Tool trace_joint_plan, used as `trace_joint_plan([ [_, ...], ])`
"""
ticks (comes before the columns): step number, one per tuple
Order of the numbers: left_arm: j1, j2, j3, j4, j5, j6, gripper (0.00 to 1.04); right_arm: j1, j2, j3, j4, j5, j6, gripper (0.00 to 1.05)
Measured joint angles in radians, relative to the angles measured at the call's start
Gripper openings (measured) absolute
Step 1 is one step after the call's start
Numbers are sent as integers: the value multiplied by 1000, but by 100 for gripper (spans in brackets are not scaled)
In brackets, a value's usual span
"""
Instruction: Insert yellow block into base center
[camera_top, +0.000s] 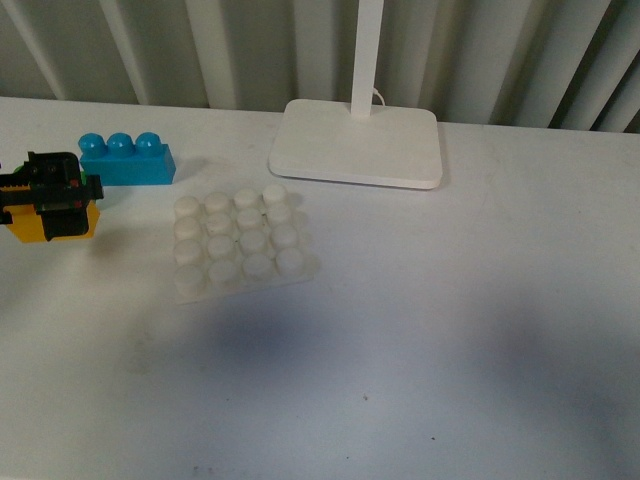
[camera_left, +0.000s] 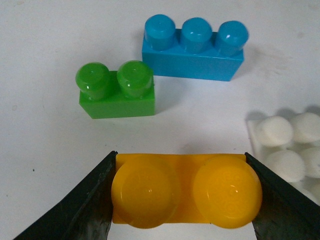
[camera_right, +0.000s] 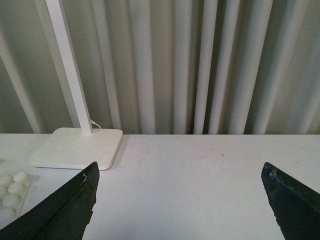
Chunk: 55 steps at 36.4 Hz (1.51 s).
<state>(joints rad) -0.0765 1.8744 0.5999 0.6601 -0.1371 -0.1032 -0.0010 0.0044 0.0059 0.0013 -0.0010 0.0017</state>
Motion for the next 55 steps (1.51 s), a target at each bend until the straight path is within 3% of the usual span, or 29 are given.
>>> trace_joint_plan([
  [16,-310,-77,32,-149,-203,-228,65,0,0,0,0,0,0,95],
  [28,-426,2,93,-178,-245,-279,65,0,0,0,0,0,0,95],
  [55,-443,150,237,-205,-283,-287,65,0,0,0,0,0,0,95],
])
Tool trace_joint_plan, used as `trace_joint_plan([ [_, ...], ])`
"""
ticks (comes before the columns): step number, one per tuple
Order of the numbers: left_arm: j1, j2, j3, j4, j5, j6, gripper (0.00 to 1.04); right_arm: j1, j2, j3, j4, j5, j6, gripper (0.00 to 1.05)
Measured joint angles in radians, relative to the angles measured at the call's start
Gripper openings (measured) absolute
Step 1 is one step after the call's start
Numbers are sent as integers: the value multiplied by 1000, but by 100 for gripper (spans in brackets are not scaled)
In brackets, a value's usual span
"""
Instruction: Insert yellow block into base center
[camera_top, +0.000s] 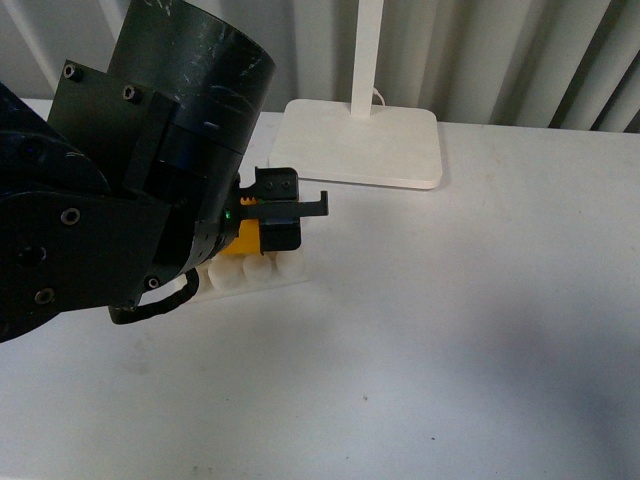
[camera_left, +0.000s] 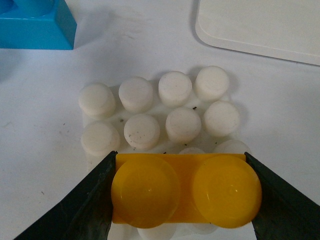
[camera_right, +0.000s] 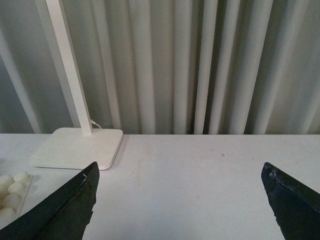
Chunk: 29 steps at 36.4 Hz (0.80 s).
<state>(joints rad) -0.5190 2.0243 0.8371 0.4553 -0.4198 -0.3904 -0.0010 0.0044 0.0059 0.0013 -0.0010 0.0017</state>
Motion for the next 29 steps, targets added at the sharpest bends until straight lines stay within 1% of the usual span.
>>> trace_joint_plan([
  [29,28,66,61,-4,6,16,65,0,0,0,0,0,0,95],
])
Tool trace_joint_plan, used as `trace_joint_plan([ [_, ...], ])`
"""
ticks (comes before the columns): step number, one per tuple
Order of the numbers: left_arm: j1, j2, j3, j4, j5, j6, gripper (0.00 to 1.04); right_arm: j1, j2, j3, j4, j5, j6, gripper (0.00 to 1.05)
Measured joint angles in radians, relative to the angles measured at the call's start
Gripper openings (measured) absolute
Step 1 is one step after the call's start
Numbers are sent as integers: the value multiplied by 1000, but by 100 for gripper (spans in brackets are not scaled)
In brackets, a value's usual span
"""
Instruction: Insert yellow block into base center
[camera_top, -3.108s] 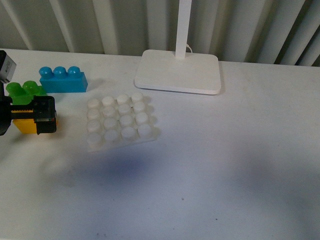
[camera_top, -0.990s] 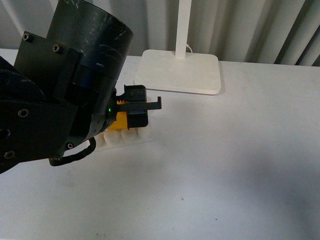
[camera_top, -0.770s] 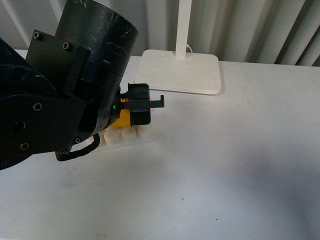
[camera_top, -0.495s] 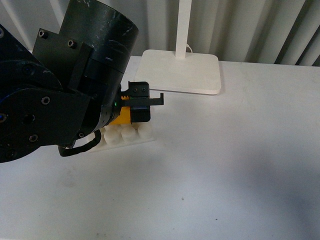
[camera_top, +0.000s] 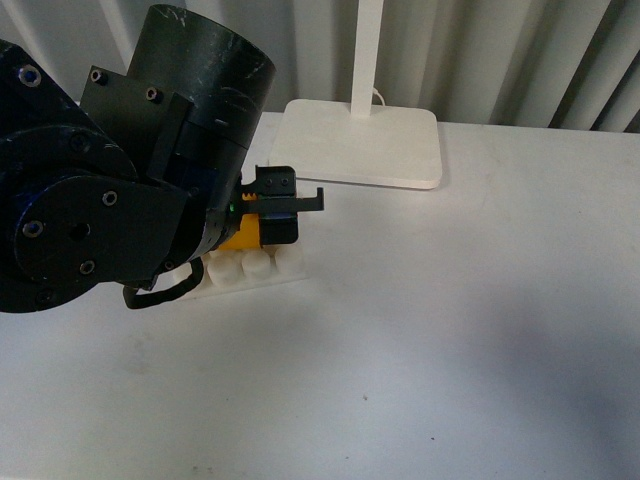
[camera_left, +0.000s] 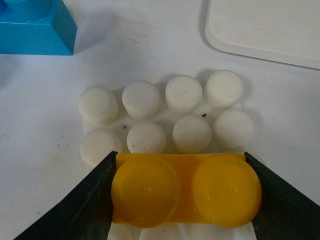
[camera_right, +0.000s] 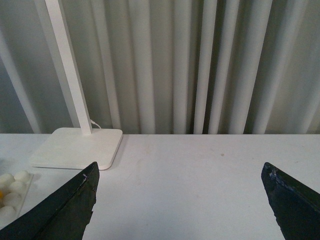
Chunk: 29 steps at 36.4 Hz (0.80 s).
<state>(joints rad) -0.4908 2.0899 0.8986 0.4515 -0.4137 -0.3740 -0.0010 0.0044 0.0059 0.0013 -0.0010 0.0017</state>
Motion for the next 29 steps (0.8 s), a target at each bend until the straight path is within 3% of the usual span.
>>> trace_joint_plan([
  [29,-16,39,16,-6,-31,-87,65,0,0,0,0,0,0,95],
])
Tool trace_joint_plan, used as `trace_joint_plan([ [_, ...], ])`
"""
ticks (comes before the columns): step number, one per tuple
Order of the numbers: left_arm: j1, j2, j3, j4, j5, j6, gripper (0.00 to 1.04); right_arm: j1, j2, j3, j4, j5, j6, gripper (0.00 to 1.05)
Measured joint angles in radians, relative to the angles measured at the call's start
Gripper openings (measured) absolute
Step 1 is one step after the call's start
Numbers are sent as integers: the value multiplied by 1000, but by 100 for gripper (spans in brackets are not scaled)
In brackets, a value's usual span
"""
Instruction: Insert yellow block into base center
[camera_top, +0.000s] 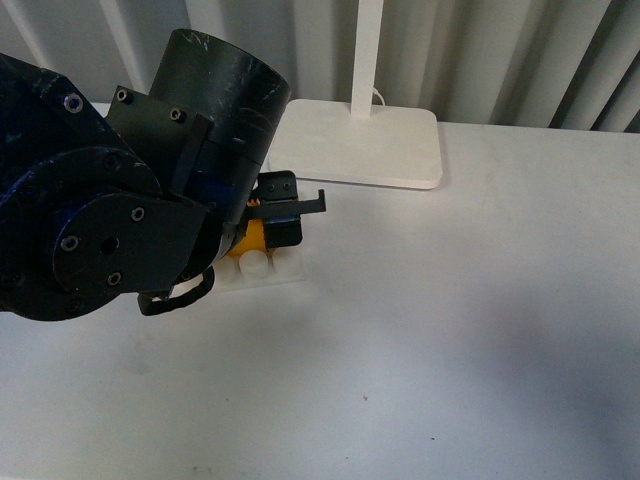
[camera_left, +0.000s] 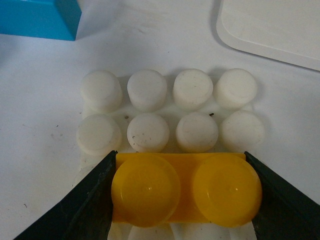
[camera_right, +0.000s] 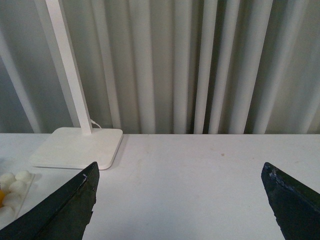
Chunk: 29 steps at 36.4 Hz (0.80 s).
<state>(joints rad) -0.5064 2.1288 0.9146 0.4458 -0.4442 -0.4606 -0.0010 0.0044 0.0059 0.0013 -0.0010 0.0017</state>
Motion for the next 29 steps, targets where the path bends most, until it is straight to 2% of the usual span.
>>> trace_joint_plan([
  [29,-36,69,-8,55,-43,-21,65,0,0,0,0,0,0,95],
])
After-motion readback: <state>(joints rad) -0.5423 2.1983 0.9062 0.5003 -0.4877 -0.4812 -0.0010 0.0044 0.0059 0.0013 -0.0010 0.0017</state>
